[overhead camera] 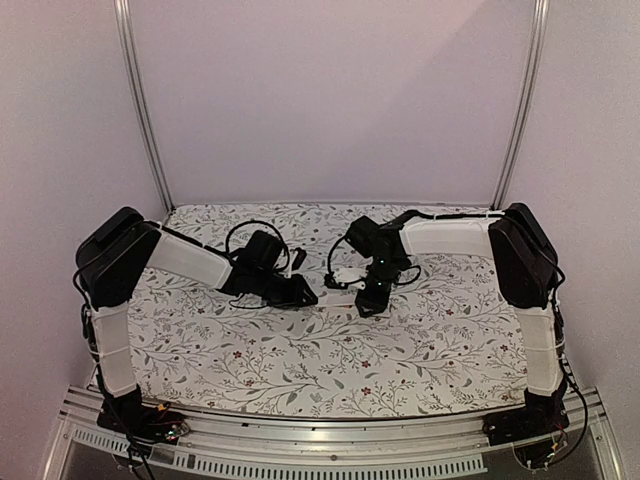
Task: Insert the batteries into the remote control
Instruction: Load the battery cover onto the remote control without the battery cover.
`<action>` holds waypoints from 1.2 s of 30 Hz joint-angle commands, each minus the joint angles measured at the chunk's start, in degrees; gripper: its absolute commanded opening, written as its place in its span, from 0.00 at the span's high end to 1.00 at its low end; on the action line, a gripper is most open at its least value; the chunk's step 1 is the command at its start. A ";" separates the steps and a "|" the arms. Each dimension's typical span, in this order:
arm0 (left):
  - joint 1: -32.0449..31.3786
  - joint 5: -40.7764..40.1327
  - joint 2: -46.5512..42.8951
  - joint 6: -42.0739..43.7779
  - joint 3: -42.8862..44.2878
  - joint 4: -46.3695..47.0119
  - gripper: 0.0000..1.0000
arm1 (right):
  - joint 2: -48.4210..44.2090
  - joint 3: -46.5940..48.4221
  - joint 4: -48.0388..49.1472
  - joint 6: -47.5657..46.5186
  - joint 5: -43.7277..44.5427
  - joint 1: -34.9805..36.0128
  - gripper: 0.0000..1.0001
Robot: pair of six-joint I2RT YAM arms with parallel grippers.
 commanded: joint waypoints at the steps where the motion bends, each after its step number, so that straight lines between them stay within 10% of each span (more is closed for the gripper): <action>1: 0.55 -0.11 -2.35 0.69 -1.01 1.78 0.80 | 1.80 0.95 -0.55 0.36 1.02 0.36 0.64; 36: -0.75 1.50 1.95 0.70 1.19 1.93 0.91 | 2.27 1.15 -0.73 0.36 1.59 0.33 0.64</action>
